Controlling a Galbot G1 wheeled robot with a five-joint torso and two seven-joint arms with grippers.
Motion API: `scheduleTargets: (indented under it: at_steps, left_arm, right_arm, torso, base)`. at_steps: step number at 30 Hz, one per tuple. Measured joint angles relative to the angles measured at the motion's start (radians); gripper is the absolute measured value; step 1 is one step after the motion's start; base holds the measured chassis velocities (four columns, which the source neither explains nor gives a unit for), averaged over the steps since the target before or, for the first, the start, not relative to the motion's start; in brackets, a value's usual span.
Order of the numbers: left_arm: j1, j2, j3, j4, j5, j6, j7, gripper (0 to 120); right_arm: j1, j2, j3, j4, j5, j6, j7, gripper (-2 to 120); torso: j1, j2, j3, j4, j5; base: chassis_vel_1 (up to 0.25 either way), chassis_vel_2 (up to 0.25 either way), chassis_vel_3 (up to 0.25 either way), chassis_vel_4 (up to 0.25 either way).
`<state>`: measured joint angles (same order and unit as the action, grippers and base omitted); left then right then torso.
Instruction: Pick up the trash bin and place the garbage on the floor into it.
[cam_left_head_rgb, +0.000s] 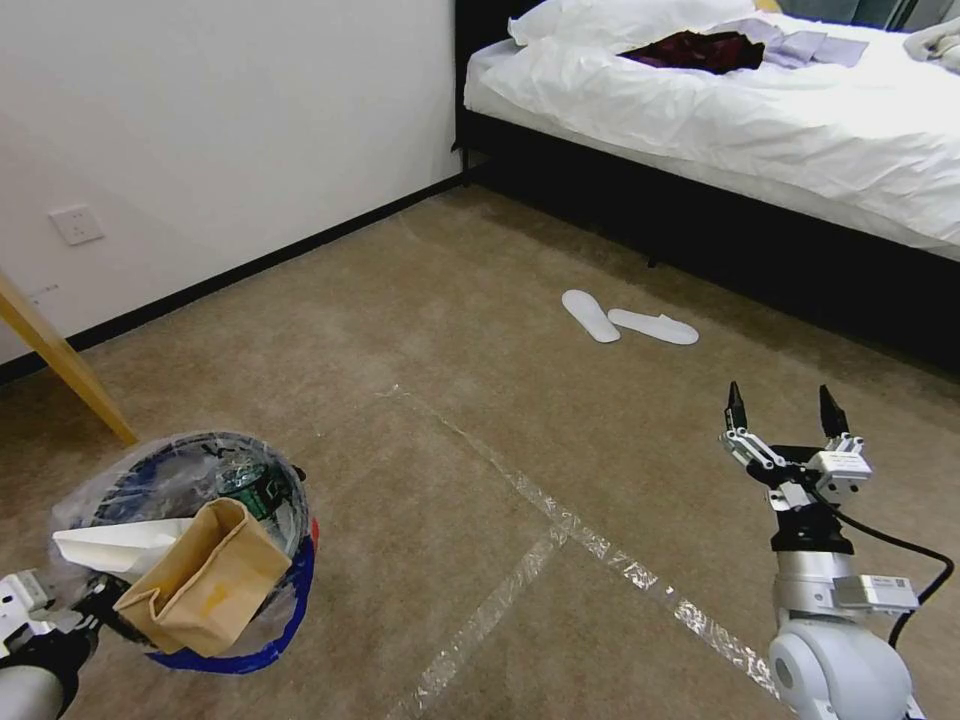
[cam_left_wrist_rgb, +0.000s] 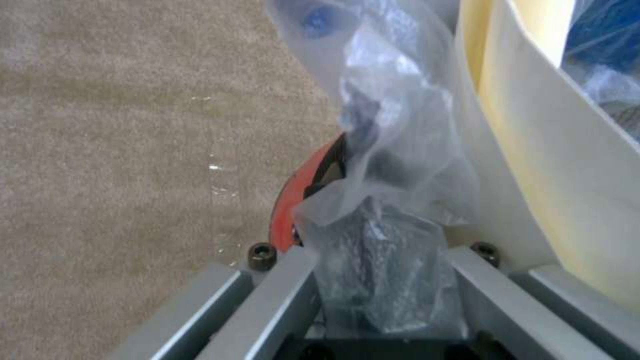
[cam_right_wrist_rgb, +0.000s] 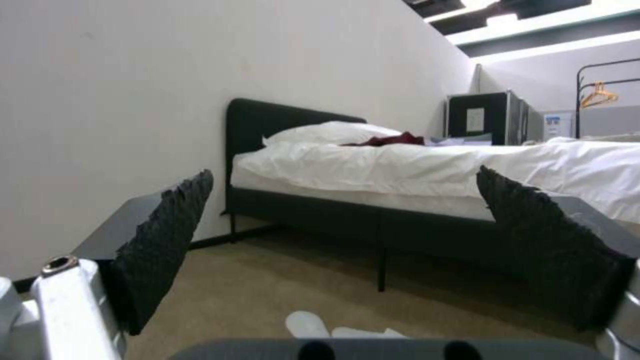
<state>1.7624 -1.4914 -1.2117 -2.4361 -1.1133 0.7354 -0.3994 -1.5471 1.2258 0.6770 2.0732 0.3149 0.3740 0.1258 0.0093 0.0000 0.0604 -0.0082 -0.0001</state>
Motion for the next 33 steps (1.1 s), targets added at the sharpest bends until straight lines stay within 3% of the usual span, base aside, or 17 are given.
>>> scheduleTargets:
  at_steps: [18,33]
  left_arm:
    - [-0.010,0.008,-0.005,0.022,-0.001,0.000,0.002,0]
    - [-0.014,0.006,-0.005,0.025,0.000,0.000,0.004,0]
  right_arm:
    - [0.014,0.014,-0.019,-0.024,-0.026,-0.021,-0.002,100]
    - [0.017,0.016,-0.029,-0.031,-0.035,-0.022,-0.005,100]
  torso:
    - [0.000,0.000,0.000,0.0000,0.0000]
    - [0.000,0.000,0.000,0.0000,-0.0003]
  base:
    - [-0.004,0.006,0.005,-0.004]
    - [-0.137,0.124,0.133,-0.133]
